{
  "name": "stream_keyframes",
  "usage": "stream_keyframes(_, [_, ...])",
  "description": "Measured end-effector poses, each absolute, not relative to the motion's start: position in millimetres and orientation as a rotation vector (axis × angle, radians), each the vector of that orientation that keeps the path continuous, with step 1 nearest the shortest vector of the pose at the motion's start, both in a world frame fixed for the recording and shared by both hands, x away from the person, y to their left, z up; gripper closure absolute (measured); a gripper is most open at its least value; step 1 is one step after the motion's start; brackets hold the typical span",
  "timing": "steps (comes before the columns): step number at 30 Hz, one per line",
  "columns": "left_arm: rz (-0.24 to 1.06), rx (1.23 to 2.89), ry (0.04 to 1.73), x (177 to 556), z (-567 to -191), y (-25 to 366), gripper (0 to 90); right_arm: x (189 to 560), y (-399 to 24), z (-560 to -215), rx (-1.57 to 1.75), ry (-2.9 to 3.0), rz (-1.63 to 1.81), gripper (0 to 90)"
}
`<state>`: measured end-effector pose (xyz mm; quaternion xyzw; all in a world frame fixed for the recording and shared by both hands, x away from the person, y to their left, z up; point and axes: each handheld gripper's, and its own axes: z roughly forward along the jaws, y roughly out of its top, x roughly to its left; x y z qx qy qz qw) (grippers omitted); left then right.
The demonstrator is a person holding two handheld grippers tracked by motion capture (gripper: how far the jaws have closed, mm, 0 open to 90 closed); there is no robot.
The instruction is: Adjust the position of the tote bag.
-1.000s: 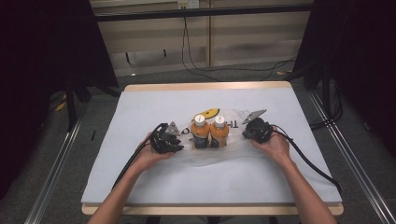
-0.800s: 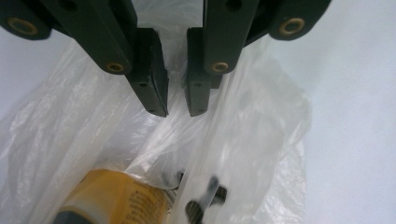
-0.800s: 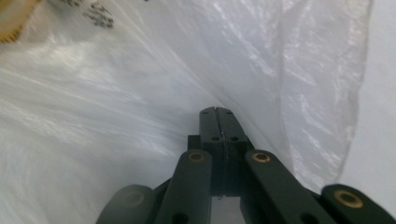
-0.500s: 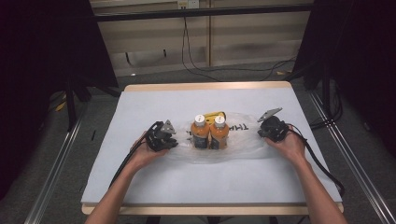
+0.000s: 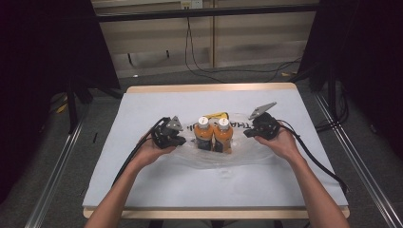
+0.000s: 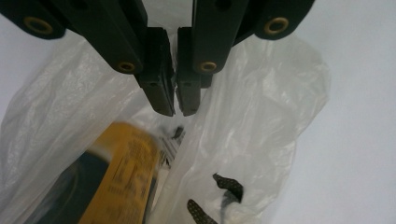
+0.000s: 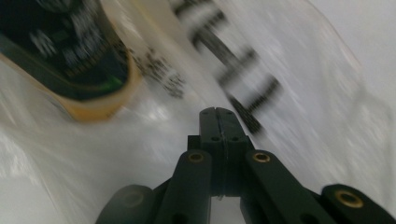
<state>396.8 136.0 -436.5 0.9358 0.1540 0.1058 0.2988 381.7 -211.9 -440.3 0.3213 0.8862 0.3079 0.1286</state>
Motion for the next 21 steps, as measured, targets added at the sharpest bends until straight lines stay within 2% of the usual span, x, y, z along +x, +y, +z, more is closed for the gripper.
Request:
stream_keyframes(6, [0.241,2.522,0.367,404.4,-437.9,115.8,85.1,394.4,-184.2,-441.7,0.904,2.648,0.881,90.0])
stream_keyframes(10, [0.336,2.633,0.352,410.6,-447.5,111.2,85.8,397.2,-178.8,-455.1,0.905,2.717,0.744,90.0])
stream_keyframes(11, [0.324,2.647,0.363,413.1,-451.4,112.0,85.8,396.1,-178.1,-458.5,0.895,2.726,0.682,90.0])
stream_keyframes(16, [0.317,2.645,0.44,421.8,-459.5,126.0,85.8,387.3,-192.0,-457.0,0.871,2.769,0.515,90.0])
stream_keyframes(21, [0.395,2.718,0.416,420.0,-458.1,140.6,87.3,381.1,-216.6,-455.8,0.923,2.777,0.5,90.0])
